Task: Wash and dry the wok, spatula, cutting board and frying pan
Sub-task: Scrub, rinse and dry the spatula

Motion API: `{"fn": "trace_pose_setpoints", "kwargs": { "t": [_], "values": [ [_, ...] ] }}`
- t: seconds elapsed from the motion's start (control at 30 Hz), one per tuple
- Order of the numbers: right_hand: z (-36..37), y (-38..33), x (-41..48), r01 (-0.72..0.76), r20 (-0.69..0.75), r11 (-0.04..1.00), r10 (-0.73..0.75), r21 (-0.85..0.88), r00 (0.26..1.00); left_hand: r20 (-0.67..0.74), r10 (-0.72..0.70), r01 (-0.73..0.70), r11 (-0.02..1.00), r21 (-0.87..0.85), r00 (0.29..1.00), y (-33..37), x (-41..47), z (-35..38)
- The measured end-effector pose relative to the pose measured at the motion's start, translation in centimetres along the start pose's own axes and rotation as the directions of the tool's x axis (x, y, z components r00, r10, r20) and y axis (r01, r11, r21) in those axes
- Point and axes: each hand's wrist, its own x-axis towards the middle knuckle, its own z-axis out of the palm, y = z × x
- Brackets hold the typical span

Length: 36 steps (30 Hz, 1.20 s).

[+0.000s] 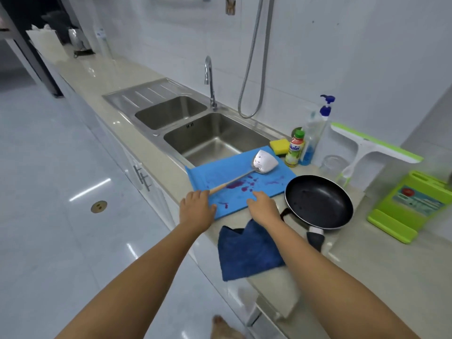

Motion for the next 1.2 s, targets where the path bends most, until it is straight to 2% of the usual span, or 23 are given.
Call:
{"fn": "trace_pose_setpoints", "kwargs": {
  "t": [0.23,0.33,0.5,0.63,0.77,0.9,1.03,1.1,1.2],
  "values": [
    [2.7,-3.0,8.3,-0.149,-0.090,0.984,0.158,0.096,0.983,0.124,0.104,-0.116,0.988,0.100,0.987,-1.1,6.8,1.9],
    [3.6,-3.7,10.7,-0.205,-0.135,0.956,0.236,0.212,0.962,0.139,0.138,-0.151,0.984,0.092,0.981,-1.8,7.9,2.1],
    [4.8,-4.6,12.8,-0.280,-0.193,0.912,0.345,0.300,0.918,0.208,0.190,-0.192,0.981,-0.010,0.959,-2.4,10.5,2.7],
    [5.6,-5.5,14.2,-0.319,-0.245,0.853,0.441,0.414,0.863,0.230,0.222,-0.167,0.957,-0.236,0.947,-3.1,12.4,2.2],
    [7.1,-8.2,16.4,-0.250,-0.270,0.749,0.497,0.613,0.825,0.183,0.231,-0.136,0.896,-0.423,0.956,-6.0,14.9,1.5],
    [8.7,-12.4,20.0,-0.141,-0.215,0.642,0.444,0.753,0.870,0.157,0.255,-0.140,0.843,-0.519,0.954,-9.2,19.3,0.5],
    [10.5,-18.1,24.5,-0.112,-0.111,0.442,0.448,0.890,0.887,0.150,0.289,-0.172,0.834,-0.525,0.946,-13.6,25.4,-1.4],
    [11.9,-20.5,27.1,-0.111,-0.102,0.416,0.457,0.902,0.883,0.171,0.330,-0.203,0.836,-0.509,0.928,-16.0,28.9,-2.6],
    [13.4,-23.4,30.4,-0.132,-0.120,0.454,0.485,0.881,0.866,0.280,0.405,-0.240,0.846,-0.476,0.870,-18.8,33.2,-3.7]
  ]
}}
